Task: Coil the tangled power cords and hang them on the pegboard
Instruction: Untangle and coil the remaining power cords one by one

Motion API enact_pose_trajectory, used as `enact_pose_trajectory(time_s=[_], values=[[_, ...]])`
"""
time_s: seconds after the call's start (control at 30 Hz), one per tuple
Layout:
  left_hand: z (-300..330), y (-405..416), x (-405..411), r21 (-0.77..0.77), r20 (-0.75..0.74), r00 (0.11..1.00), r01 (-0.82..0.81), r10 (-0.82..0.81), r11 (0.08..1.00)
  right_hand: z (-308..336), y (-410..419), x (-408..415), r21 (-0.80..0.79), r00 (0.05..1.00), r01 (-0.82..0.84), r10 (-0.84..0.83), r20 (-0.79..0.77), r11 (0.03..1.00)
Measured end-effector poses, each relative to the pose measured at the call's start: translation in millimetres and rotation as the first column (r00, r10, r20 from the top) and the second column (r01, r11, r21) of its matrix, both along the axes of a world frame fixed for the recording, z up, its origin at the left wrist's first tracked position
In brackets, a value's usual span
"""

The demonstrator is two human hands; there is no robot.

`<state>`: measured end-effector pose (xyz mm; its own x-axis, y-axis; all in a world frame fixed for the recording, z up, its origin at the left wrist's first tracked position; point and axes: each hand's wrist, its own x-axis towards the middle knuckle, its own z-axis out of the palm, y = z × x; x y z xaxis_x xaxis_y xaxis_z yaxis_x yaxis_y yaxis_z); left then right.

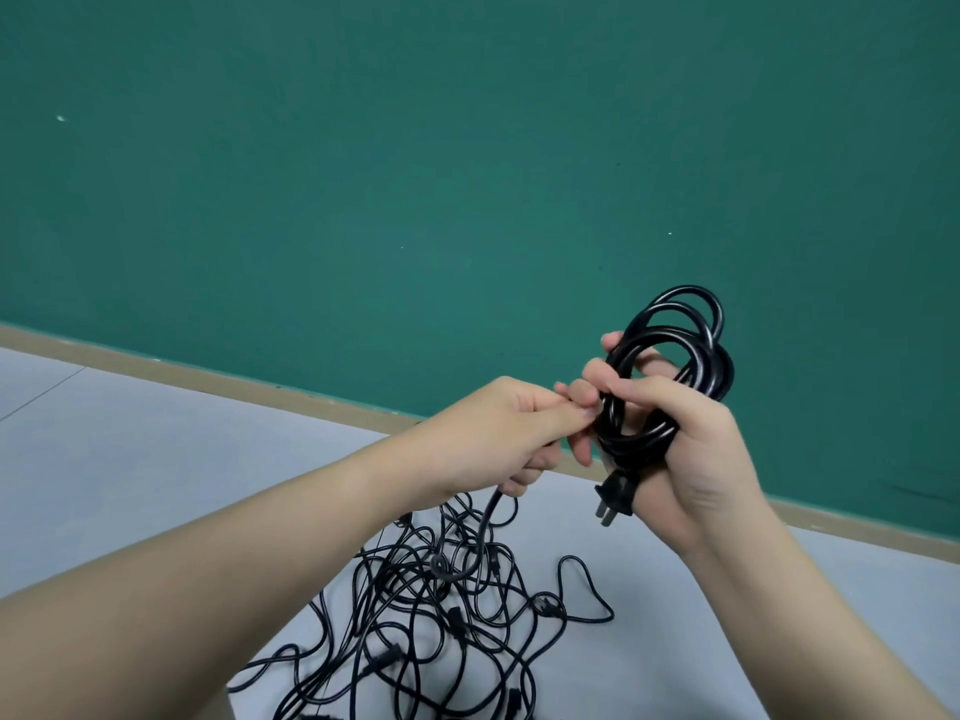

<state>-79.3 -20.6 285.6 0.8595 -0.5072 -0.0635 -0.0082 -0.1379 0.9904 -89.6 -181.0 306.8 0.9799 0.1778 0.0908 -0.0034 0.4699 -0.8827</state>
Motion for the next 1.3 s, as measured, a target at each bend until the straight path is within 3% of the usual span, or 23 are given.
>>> enact_pose_trajectory(time_s=[0.13,0.27,0.37,0.43,0.57,0.67,0.77,0.8,0.9,1.03,1.1,1.2,1.3], values=[[-1.4,0.9,-0.7,0.168,0.029,0.999,0.026,-0.031,0.985,9.2,-4.7,5.0,0.163,0.993,0.117,-0.110,-0.052,0.980],[-0.4,11.4,0.1,0.409,0.070,0.995,0.033,-0.067,0.912,15.5,-26.5,18.1,0.212,0.955,0.296,-0.282,-0.093,0.932],[10.2,22.2,0.2,0.353,0.164,0.984,0.011,-0.074,0.936,18.0,-43.0,23.8,0.170,0.892,0.451,-0.439,-0.105,0.876],[20.1,28.0,-1.9,0.284,0.267,0.962,-0.022,-0.058,0.958,15.9,-46.4,25.1,0.104,0.882,0.469,-0.460,-0.105,0.877],[32.3,35.6,-5.1,0.170,0.489,0.870,-0.170,0.067,0.971,9.4,-30.5,15.3,-0.132,0.934,0.336,-0.348,-0.077,0.933],[35.3,38.2,-1.0,0.090,0.550,0.817,-0.267,0.176,0.960,6.6,-20.2,6.0,-0.232,0.986,0.133,-0.153,-0.070,0.964],[35.4,32.1,-1.7,0.062,0.575,0.800,-0.253,0.172,0.965,0.3,-13.3,0.5,-0.472,0.999,0.010,-0.033,-0.041,0.881],[35.5,29.5,-3.0,0.061,0.577,0.801,-0.238,0.161,0.969,-1.6,-10.6,-1.4,-0.487,0.997,-0.062,0.029,-0.076,0.871],[35.5,28.6,-3.2,0.028,0.529,0.837,-0.180,0.138,0.983,-2.4,-4.4,-8.9,-0.328,0.934,-0.328,0.254,-0.251,0.886],[33.9,32.4,-1.7,-0.010,0.447,0.888,-0.115,0.108,0.993,-5.5,-0.5,-20.6,-0.414,0.869,-0.492,0.403,-0.286,0.766],[33.2,32.3,-3.3,0.003,0.408,0.906,-0.128,0.116,0.992,-6.9,1.7,-23.1,-0.387,0.861,-0.504,0.410,-0.303,0.772],[35.0,35.2,-2.3,-0.006,0.375,0.910,-0.190,0.179,0.982,-6.2,-0.2,-21.0,-0.146,0.838,-0.520,0.469,-0.278,0.842],[32.3,37.1,-0.4,-0.090,0.277,0.939,-0.186,0.204,0.978,1.8,-5.2,-15.6,0.158,0.779,-0.592,0.612,-0.141,0.790]])
